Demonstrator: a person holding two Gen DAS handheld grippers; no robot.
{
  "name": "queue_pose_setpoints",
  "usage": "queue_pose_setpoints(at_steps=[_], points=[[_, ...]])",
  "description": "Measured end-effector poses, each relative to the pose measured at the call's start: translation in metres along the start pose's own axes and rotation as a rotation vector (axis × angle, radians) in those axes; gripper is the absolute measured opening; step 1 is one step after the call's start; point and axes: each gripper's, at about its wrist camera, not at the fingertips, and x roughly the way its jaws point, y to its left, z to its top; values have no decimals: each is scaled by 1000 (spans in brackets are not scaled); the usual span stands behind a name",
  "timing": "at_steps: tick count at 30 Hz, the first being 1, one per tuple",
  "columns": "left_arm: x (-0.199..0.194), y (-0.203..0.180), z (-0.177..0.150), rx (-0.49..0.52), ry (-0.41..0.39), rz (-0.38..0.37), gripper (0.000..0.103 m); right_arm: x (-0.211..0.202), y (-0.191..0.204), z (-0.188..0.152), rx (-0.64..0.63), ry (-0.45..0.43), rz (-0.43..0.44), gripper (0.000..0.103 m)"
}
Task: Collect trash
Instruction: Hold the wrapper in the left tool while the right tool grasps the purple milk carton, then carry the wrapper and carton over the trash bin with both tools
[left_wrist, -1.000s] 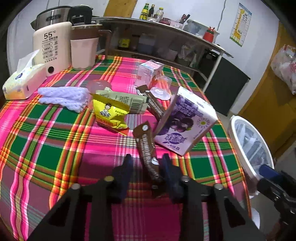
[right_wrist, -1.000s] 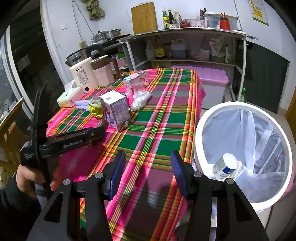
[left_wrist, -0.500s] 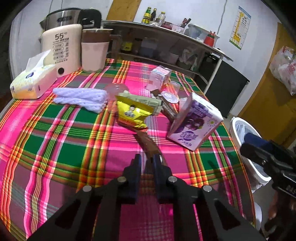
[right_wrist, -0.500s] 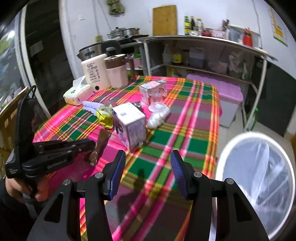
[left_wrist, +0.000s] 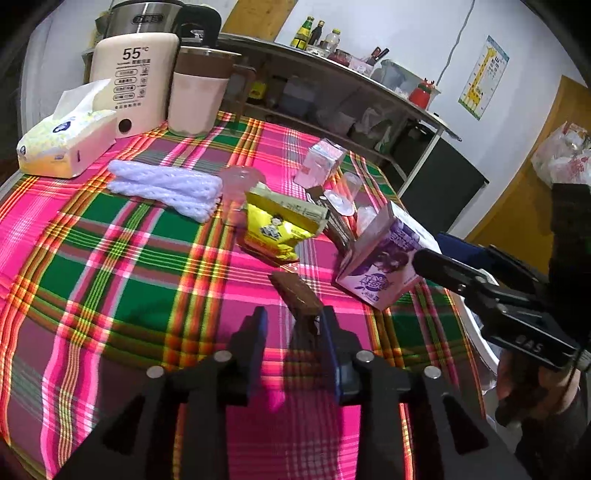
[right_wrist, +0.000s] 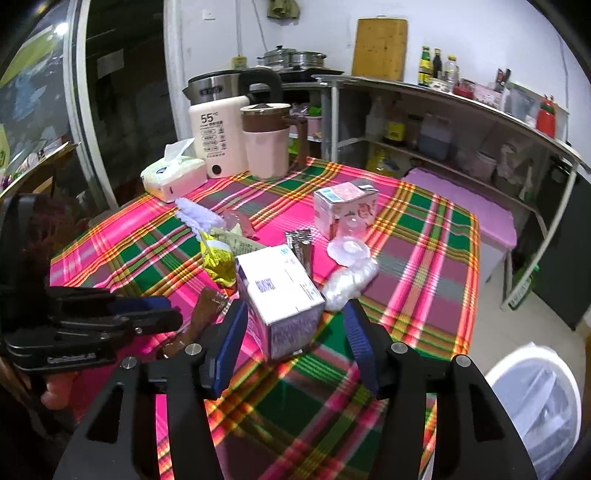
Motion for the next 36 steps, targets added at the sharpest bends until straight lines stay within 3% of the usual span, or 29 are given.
queue_pose_setpoints(at_steps=[5,8,12,20,22,24,26,36], points=[[1,1,-1,-9,14,-17,34,10,-2,5,33,37,22,55],[2,-1,-2,-5,20,-34,40,7,-6,3,84,28,52,43],[4,-10,-2,4,27,-42,48,0,-9,-2,135,18,44,42],[20,-25,-1,51,36,48,48,-23,-15,-11,222,-22,43,42],[21,-29,-3,72,31,82,43,-28,-18,-13,244,-31,46,42],[22,-32,-4,89,30,105,25,-34,-22,-17,271,-41,49,42],[22,-32,-5,94,33,112,19,-39,-25,-20,297,-51,54,41],[3,-46,-9,127,9,41,19,-69,-33,-36,354,-89,23,41]])
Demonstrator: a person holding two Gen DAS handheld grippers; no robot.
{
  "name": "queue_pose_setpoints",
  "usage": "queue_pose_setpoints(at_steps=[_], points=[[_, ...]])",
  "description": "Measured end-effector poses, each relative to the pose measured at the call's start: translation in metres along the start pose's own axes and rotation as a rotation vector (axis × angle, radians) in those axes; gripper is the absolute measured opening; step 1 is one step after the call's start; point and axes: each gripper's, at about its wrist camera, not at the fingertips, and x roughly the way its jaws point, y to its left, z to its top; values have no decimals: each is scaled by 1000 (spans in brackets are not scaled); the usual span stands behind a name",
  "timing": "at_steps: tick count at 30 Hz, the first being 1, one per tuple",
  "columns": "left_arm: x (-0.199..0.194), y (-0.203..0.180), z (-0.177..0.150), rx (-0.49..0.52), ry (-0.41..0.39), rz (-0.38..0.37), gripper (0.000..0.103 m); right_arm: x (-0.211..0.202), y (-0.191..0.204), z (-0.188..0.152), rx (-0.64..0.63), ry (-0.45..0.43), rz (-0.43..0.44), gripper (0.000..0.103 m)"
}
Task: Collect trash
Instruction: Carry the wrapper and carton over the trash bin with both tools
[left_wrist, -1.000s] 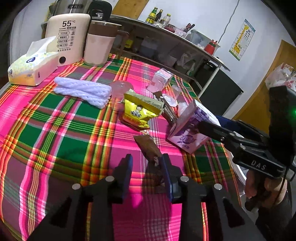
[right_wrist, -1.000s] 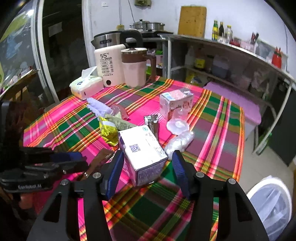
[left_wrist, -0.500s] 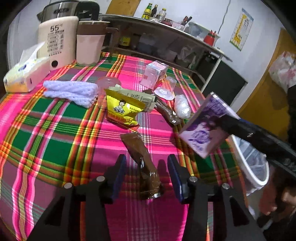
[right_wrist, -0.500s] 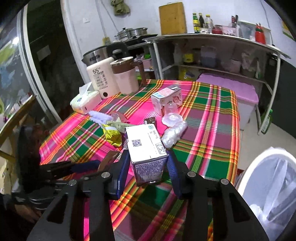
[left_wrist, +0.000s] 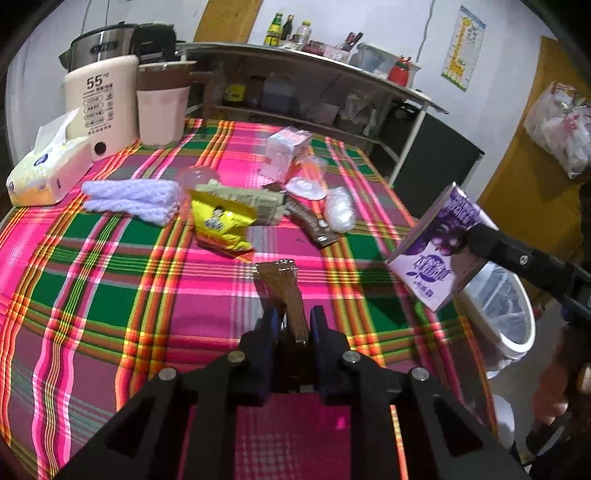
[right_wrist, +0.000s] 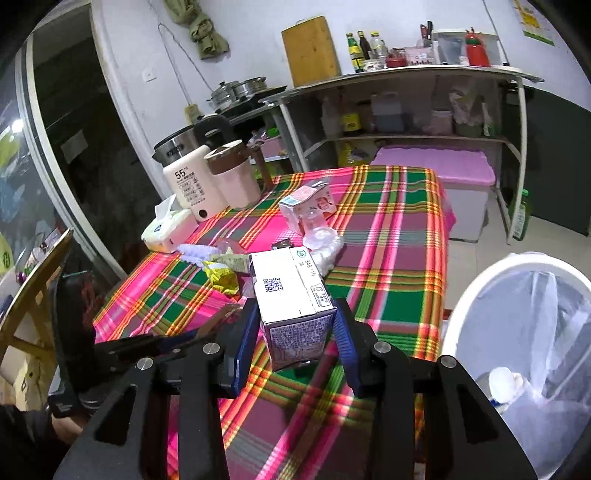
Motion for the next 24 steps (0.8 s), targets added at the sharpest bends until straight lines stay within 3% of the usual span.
queue_pose_setpoints(at_steps=[24], points=[[-19,-78,7,132,-12,-166,19,-74,-35,-32,75,-78,-171,41]])
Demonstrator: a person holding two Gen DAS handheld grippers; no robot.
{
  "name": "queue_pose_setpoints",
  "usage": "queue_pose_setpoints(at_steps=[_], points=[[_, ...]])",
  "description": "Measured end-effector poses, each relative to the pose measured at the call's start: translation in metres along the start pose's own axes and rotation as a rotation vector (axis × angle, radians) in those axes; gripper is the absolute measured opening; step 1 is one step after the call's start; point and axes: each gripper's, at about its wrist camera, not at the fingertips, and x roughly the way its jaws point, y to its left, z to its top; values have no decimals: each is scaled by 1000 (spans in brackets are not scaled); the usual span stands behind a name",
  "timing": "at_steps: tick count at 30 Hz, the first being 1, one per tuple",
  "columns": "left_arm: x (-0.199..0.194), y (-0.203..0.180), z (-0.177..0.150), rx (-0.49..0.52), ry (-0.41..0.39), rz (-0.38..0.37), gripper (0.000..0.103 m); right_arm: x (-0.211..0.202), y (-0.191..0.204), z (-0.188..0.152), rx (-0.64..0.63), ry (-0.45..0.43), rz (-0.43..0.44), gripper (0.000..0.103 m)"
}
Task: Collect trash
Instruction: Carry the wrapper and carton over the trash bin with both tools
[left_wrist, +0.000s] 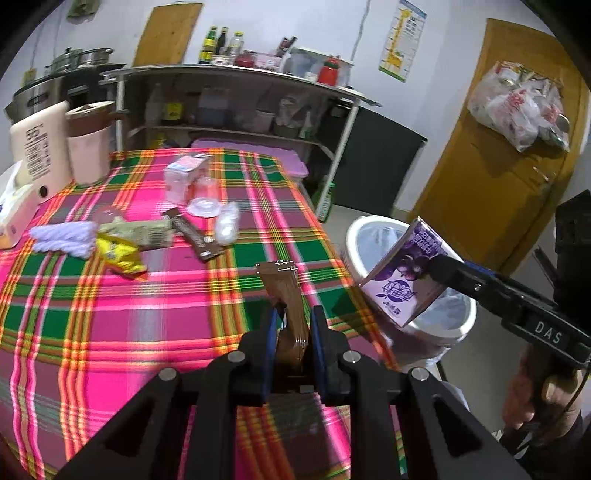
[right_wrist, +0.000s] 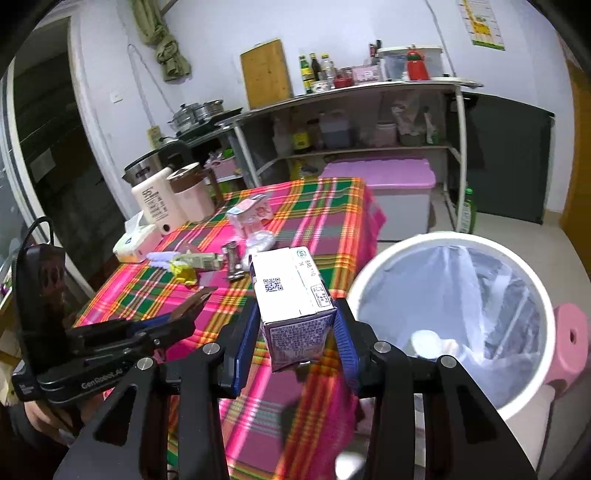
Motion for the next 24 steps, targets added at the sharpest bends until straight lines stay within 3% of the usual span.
queue_pose_setpoints(at_steps=[15,24], points=[[43,-68,23,129,48,-138,19,-24,-74,-10,117,-21,-163,42],[74,-91,31,163,97,-188,19,-17,-96,-16,141,15,-205,42]])
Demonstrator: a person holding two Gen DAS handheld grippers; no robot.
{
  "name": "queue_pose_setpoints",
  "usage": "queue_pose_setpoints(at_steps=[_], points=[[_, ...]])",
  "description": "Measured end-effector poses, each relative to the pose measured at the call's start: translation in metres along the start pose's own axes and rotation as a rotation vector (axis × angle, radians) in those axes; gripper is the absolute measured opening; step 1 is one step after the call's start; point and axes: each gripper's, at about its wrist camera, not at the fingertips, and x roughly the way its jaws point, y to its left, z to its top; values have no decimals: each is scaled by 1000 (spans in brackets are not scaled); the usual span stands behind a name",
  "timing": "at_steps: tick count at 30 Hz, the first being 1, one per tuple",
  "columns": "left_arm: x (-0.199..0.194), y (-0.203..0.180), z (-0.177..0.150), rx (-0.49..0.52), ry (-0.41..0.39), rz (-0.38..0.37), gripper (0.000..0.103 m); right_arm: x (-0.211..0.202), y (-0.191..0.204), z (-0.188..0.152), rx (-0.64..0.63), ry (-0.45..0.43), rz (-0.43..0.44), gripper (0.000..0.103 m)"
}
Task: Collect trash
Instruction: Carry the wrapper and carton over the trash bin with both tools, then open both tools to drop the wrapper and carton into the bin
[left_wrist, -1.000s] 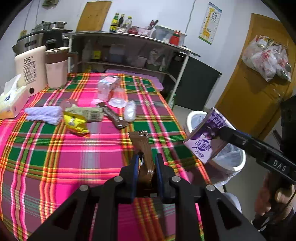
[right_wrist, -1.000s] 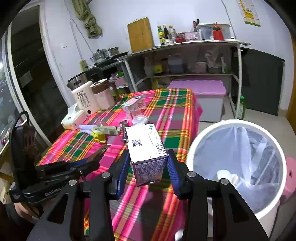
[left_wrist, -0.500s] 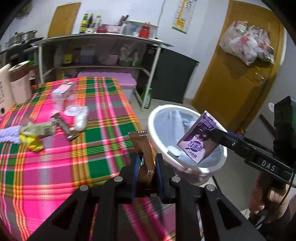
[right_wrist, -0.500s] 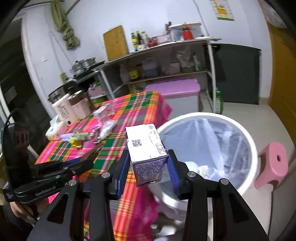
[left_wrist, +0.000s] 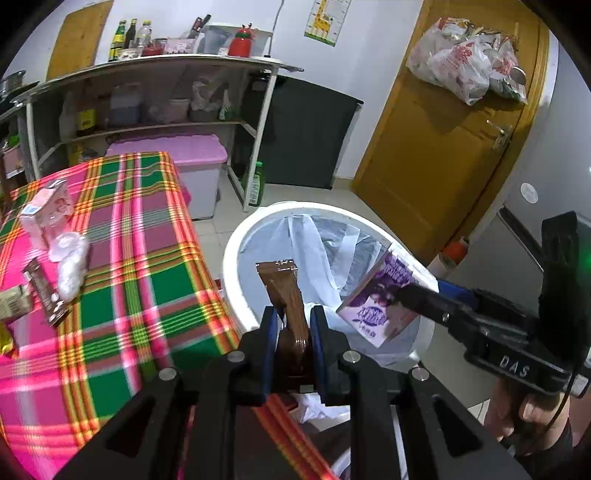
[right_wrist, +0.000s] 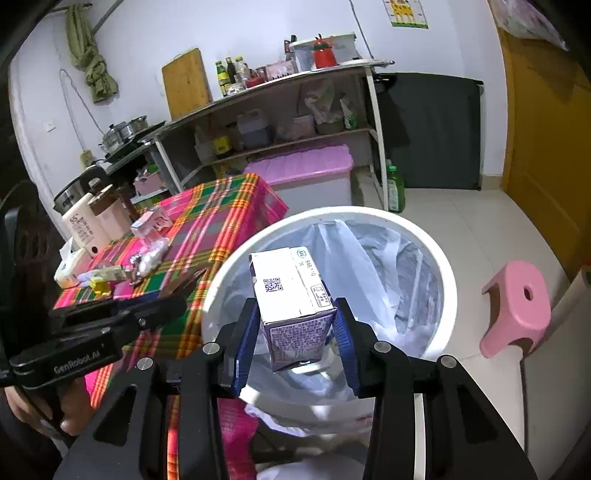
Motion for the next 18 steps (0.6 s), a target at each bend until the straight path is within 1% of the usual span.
queue_pose_setpoints(at_steps=[8,13,14,15,17,18], points=[[20,-12,11,33,20,-30,19,6,-15,-2,24,24,-23,42],[29,-15,14,33,32,-40,21,10,-19,-4,25,50,-26,42],[30,-14,15,31,34,-41,24,10,-19,-5,23,53,-27,42],[31,-14,15,27,36,-43,31,10,-19,-5,22,54,-28,43],[29,-13,14,18,35,-50,37,10,-18,-5,19,52,-29,43],[28,-13,14,16,34,-50,37,9,-18,-5,18,50,-30,43]])
